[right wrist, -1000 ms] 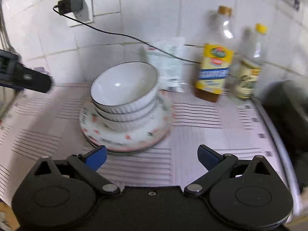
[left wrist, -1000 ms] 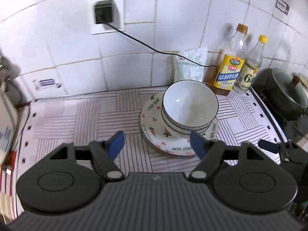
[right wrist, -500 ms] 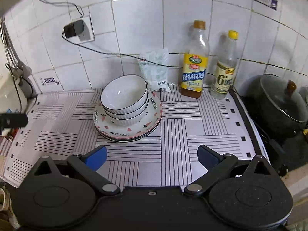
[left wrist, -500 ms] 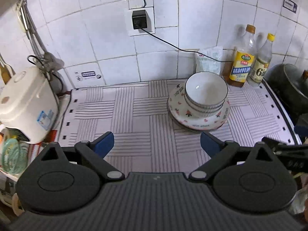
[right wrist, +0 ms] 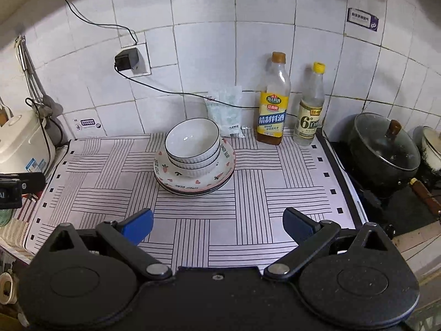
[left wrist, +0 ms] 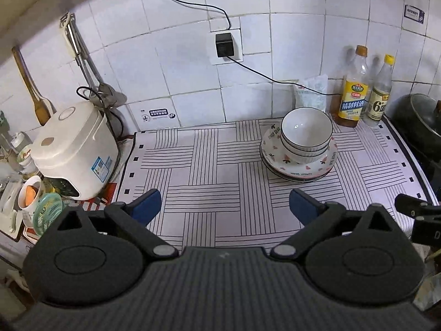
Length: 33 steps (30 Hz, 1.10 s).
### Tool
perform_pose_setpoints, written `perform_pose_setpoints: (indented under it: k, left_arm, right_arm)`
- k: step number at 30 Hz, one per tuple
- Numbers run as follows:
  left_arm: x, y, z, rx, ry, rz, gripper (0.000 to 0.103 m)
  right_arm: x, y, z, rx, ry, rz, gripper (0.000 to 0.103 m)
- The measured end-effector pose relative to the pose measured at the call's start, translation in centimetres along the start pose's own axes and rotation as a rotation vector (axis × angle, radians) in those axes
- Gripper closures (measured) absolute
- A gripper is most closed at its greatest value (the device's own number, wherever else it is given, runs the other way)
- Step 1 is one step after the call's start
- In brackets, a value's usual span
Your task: Organize plates and bowls
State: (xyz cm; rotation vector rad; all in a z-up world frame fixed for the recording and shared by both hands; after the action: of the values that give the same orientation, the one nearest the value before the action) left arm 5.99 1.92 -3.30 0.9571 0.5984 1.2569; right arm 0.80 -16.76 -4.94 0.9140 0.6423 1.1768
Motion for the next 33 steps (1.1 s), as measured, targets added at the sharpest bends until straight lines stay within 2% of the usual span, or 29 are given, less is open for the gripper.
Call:
perform_pose_setpoints:
  k: [9, 19, 33]
  left_arm:
    - [1.2, -0.3, -1.0, 0.017, 0.066, -0.014, 0.002]
    - [1.5, -1.0, -1.4, 0.024, 0.075, -0.004, 0.002]
    - [1.6, -1.1, -1.2, 0.025, 0.086, 0.003, 0.002]
  right_arm:
    - [0.5, 0.8, 0.0, -0.005, 0.027, -0.012, 0.001]
    - [0.8, 0.6, -0.3, 0.007, 0.034, -0.017, 0.001]
    - [2.0, 1.8, -0.4, -0.069, 0.051, -0.049, 0.001]
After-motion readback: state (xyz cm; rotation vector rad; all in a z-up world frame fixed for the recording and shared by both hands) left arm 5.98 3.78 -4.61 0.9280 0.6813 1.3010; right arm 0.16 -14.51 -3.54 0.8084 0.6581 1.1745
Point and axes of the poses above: each gripper's, at about its wrist camera, not at the fingertips, and y roughly against the way its jaws point, x to its left, z to its top, the point moved 1 cm from there along -y, roughly the way its jaws point, and after that the axes turned 13 degrees about x, right-handed, at the moved point
